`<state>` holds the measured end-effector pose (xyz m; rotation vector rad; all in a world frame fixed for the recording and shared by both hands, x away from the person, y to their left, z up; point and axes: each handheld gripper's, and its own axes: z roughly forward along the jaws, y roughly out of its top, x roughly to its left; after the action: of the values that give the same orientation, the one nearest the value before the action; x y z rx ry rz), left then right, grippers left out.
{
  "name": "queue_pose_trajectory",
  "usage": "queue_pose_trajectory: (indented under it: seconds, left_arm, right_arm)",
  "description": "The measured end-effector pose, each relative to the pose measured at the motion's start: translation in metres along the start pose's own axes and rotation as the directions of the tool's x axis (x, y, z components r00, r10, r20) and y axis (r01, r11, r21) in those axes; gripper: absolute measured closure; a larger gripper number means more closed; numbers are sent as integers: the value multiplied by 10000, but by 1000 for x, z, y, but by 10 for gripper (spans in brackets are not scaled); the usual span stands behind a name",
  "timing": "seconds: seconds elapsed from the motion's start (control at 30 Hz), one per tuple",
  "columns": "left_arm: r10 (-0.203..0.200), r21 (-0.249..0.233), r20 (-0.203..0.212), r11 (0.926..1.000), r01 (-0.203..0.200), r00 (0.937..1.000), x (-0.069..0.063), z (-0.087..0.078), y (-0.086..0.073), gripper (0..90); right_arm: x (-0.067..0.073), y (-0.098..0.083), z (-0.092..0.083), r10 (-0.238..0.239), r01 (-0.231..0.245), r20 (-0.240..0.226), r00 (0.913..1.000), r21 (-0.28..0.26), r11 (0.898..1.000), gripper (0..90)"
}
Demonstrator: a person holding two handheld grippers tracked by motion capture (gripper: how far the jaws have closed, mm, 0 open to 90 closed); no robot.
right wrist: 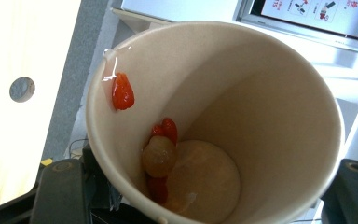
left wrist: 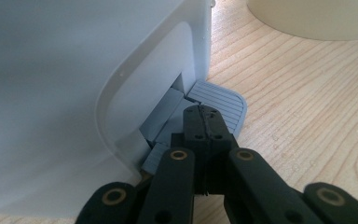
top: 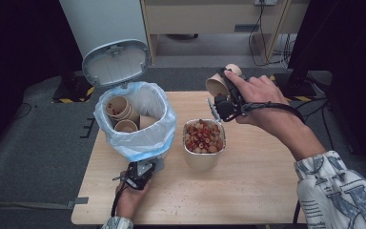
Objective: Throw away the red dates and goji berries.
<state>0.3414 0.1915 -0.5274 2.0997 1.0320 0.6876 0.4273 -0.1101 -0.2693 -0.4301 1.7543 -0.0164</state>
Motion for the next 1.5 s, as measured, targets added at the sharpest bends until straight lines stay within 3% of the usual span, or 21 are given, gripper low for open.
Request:
queue_pose_trajectory:
  seconds: [0.1, 0.13, 0.17, 0.2, 0.23, 0.27, 0.33, 0.37, 0.4, 0.53, 0.7, 0.87, 1.07, 1.17, 1.33, 1.5]
  left_arm:
    - [-54, -35, 19, 10000, 54, 10000, 0, 0, 0, 897]
    - [-59, -37, 8, 10000, 59, 10000, 0, 0, 0, 897]
    - [-9, 9, -1, 10000, 9, 10000, 0, 0, 0, 897]
    - [-48, -26, 7, 10000, 48, 10000, 0, 0, 0, 897]
    - [-56, -33, 26, 10000, 56, 10000, 0, 0, 0, 897]
    - [-59, -33, 42, 10000, 59, 10000, 0, 0, 0, 897]
    - [-75, -44, 14, 10000, 75, 10000, 0, 0, 0, 897]
    - [-67, -40, 21, 10000, 67, 10000, 0, 0, 0, 897]
    - [-90, -61, 53, 9999, 91, 9999, 1, 0, 0, 897]
    - [-65, -56, 22, 10000, 65, 10000, 0, 0, 0, 897]
    - [-18, -11, 30, 10000, 18, 10000, 1, 0, 0, 897]
    - [-74, -53, 15, 10000, 75, 10000, 0, 0, 0, 897]
    - [-40, -16, 34, 10000, 40, 10000, 1, 0, 0, 897]
    - [-73, -44, 29, 10000, 73, 10000, 0, 0, 0, 897]
    - [-42, -14, 38, 10000, 42, 10000, 1, 0, 0, 897]
    - [-96, -63, 50, 9999, 96, 9999, 1, 0, 0, 897]
  right_arm:
    - [5, 4, 4, 13, -13, 16, 10000, -45, 10000, 300]
    - [10, 9, 7, -136, 136, -64, 9999, 20, 9999, 302]
    - [21, 17, 11, -746, 745, -333, 9967, -41, 9972, 302]
    - [38, 28, 16, -1970, 1970, -676, 9781, -54, 9804, 302]
    - [49, 34, 18, -2620, 2618, -848, 9613, -125, 9650, 302]
    - [54, 38, 20, -2886, 2880, -912, 9531, -202, 9574, 302]
    - [52, 37, 22, -2553, 2560, -746, 9640, -6, 9667, 302]
    - [48, 34, 23, -2154, 2165, -658, 9743, 89, 9763, 301]
    - [46, 32, 23, -1934, 1945, -599, 9793, 124, 9808, 301]
    - [56, 41, 19, -2871, 2867, -768, 9548, -157, 9579, 301]
    - [49, 38, 18, -2320, 2319, -608, 9708, -89, 9727, 301]
    - [46, 36, 16, -2405, 2404, -585, 9689, -97, 9706, 301]
    - [50, 33, 19, -2115, 2116, -733, 9746, -63, 9773, 301]
    - [51, 30, 21, -1783, 1778, -864, 9802, -138, 9840, 300]
    - [53, 22, 24, -675, 651, -1140, 9912, -243, 9976, 300]
    - [56, 12, 27, 293, -341, -1486, 9885, -298, 9990, 299]
